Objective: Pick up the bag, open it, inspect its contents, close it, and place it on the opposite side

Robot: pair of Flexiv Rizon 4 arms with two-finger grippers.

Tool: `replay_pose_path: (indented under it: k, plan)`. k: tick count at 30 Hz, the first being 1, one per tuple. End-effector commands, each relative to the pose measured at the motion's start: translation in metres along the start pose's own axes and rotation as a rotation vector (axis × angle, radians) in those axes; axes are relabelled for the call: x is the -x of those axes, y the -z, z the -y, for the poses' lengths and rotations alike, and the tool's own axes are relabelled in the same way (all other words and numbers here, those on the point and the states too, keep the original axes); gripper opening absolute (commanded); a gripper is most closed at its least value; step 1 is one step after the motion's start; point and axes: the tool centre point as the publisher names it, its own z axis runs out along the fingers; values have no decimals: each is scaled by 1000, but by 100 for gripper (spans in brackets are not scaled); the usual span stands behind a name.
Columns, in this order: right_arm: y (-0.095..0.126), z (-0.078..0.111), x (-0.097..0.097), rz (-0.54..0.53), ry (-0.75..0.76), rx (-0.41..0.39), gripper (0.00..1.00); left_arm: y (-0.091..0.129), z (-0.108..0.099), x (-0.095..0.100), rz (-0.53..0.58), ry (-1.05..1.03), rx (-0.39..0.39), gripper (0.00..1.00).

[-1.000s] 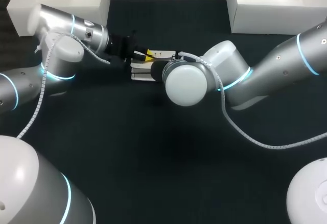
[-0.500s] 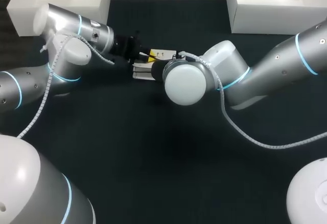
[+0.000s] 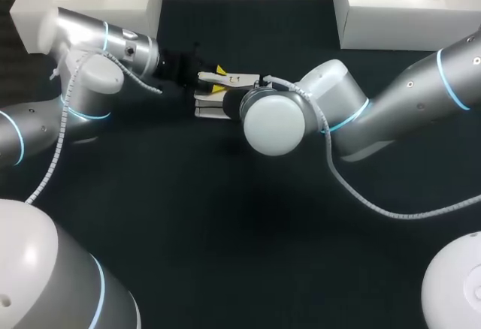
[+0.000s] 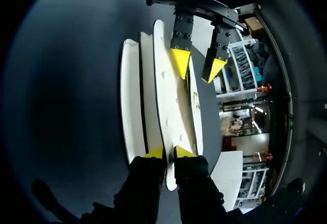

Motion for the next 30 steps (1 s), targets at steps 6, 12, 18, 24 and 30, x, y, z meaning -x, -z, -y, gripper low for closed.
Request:
replay_pose_path:
  k: [6, 12, 18, 24, 30]
  plan:
    - [24, 1, 12, -9, -4, 2, 100, 29, 16, -1, 23, 28, -14, 100]
    - [39, 5, 29, -91, 1, -8, 100, 52, 22, 2, -11, 123, 42, 100]
    - [55, 9, 53, -173, -1, -10, 100, 73, 34, -1, -76, 175, 184, 100]
    - [66, 9, 67, -239, 4, -16, 100, 89, 44, -8, -146, 226, 241, 100]
    - [69, 7, 73, -316, -12, -11, 100, 95, 44, -17, -205, 287, 254, 100]
